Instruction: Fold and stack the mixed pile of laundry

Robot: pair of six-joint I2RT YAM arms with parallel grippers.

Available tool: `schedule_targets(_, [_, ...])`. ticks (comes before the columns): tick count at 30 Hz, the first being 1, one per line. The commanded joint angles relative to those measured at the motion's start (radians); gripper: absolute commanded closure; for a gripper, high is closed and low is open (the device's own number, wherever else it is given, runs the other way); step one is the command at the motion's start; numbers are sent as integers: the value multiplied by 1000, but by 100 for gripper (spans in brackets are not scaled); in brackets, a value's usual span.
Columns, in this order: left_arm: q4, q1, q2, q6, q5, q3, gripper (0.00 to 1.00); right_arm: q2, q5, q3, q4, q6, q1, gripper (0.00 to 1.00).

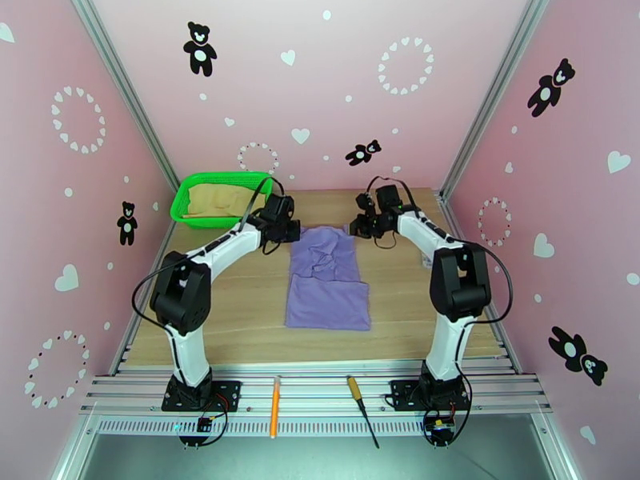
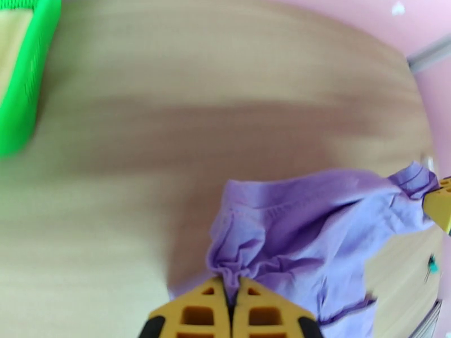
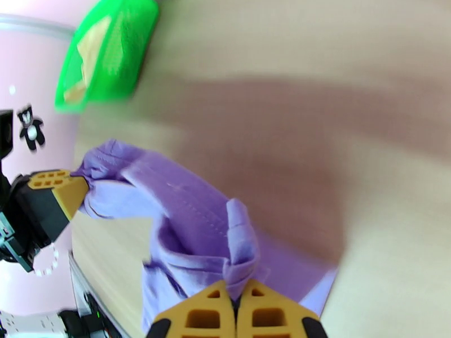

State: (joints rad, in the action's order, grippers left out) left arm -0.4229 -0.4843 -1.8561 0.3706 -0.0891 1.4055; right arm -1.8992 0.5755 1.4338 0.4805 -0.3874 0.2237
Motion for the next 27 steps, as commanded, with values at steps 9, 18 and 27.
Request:
schedule_targets(9, [140, -114, 313, 37, 118, -329, 100, 384, -63, -431, -129, 4, 78, 100])
schedule_targets(18, [209, -154, 372, 78, 133, -494, 100, 516, -127, -602, -127, -10, 95, 100])
schedule_targets(27, [230, -288, 411, 135, 227, -561, 100, 644, -136, -719, -121, -39, 114, 100])
